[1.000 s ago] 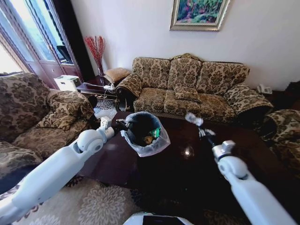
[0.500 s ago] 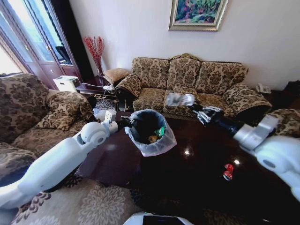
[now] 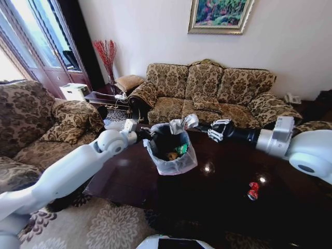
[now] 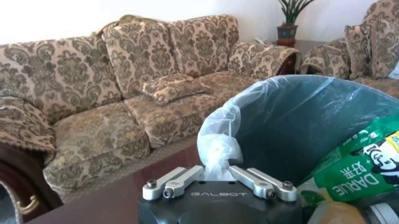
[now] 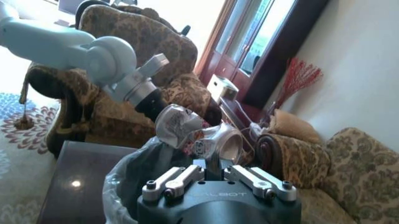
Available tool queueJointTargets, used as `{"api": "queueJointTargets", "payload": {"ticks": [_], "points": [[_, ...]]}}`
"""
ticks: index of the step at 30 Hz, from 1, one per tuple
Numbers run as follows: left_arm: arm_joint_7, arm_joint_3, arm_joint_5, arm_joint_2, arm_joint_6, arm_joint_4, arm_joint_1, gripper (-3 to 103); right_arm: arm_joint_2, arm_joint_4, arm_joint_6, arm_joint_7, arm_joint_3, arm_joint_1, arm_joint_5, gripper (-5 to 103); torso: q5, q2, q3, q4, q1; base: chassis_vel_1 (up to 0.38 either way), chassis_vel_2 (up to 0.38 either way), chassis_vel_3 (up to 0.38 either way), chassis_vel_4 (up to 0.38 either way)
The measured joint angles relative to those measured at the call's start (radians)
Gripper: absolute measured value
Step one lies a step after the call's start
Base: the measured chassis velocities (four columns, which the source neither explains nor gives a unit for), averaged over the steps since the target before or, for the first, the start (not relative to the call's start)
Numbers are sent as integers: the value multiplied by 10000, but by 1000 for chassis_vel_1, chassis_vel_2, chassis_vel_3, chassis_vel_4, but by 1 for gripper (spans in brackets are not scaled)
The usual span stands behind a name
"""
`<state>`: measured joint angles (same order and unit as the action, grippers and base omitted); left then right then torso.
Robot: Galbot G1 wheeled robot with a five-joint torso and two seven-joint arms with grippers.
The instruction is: Move to the front of the table and place the trash on the table into the trash bin.
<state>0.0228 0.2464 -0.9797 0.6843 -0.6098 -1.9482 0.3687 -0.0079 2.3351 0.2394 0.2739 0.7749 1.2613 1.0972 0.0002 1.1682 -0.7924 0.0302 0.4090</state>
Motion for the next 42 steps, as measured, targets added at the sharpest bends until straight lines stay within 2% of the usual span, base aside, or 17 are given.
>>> {"api": "queueJointTargets", "payload": {"ticks": [5, 9, 11, 12, 14, 17, 20, 22, 23, 27, 29, 32, 33, 34, 36, 37, 42], "points": [[121, 111, -55, 80, -2, -101, -98, 2, 52, 103, 183, -110, -120, 102, -138, 8, 0, 0, 1, 0, -2, 0, 0, 0, 0], [129, 157, -72, 85, -6, -227, -122, 2, 87, 337, 207, -881, -201, 160, -230, 28, -1, 0, 1, -2, -2, 0, 0, 0, 0], [132, 139, -71, 74, -6, -256, -81, 2, 74, 352, 206, -934, -203, 163, -242, 28, 0, 0, 1, -2, -2, 0, 0, 0, 0], [133, 99, -71, 56, -7, -290, -22, 2, 52, 356, 204, -974, -202, 164, -254, 38, -3, 0, 1, -1, -2, 0, 0, 0, 0], [142, 52, -67, 39, -7, -326, 40, 2, 45, 357, 183, -1026, -195, 163, -255, 38, -2, 0, 1, -1, -2, 0, 0, 0, 0], [178, -103, -54, 16, -8, -407, 225, 2, 145, 442, 99, -1721, -148, 108, -63, 55, -5, 0, 1, 0, -2, 0, 0, 0, 0], [218, -243, -38, 13, -9, -431, 383, 2, 409, 542, 126, -2259, -66, 15, 352, 61, -3, 0, 1, -2, -2, 0, 0, 0, 0], [237, -920, -1, -112, -15, -584, 1051, 2, 1218, 581, 173, -3179, 108, -99, 764, 71, -5, 0, 1, -13, -1, 0, 0, 0, 0], [237, -920, -1, -112, -15, -584, 1051, 2, 1218, 581, 173, -3179, 108, -99, 764, 71, -5, 0, 1, -13, -1, 0, 0, 0, 0], [390, -3195, 115, -659, -67, -1549, 3519, 2, 2984, -552, 205, -3915, 296, 73, 437, 93, -9, 1, 3, 9, -3, 0, 0, 0, 0], [438, -3421, 149, -685, -29, -1682, 3824, 2, 3303, -751, 165, -4055, 306, 181, 287, 93, -5, 1, 3, 10, -3, 0, 0, 0, 0], [737, -4350, 367, -496, 106, -2149, 4968, 2, 5774, -1277, -59, -5806, 305, 745, -337, 100, 6, 0, 3, -3, -3, 0, 0, 0, 0], [737, -4350, 367, -496, 106, -2149, 4968, 2, 5774, -1277, -59, -5806, 305, 745, -337, 100, 6, 0, 3, -3, -3, 0, 0, 0, 0], [786, -4511, 439, -412, 147, -2284, 5232, 2, 6478, -1293, -57, -6018, 384, 1014, -568, 100, 8, 0, 3, -9, -2, 0, 0, 0, 0], [805, -4711, 541, -356, 209, -2408, 5547, 2, 7142, -1356, -56, -5765, 633, 1467, -1101, 100, 0, 0, 2, -14, -2, 0, 0, 0, 0], [793, -4962, 699, -355, 293, -2491, 5888, 2, 7630, -1481, -60, -5286, 887, 1907, -1882, 100, 0, 0, 3, -13, -3, 0, 0, 0, 0], [572, -5671, 1022, -331, 447, -2673, 6797, 2, 8441, -2007, -209, -4146, 1339, 2618, -3000, 100, -8, 1, 4, 4, -5, 0, 0, 0, 0]]}}
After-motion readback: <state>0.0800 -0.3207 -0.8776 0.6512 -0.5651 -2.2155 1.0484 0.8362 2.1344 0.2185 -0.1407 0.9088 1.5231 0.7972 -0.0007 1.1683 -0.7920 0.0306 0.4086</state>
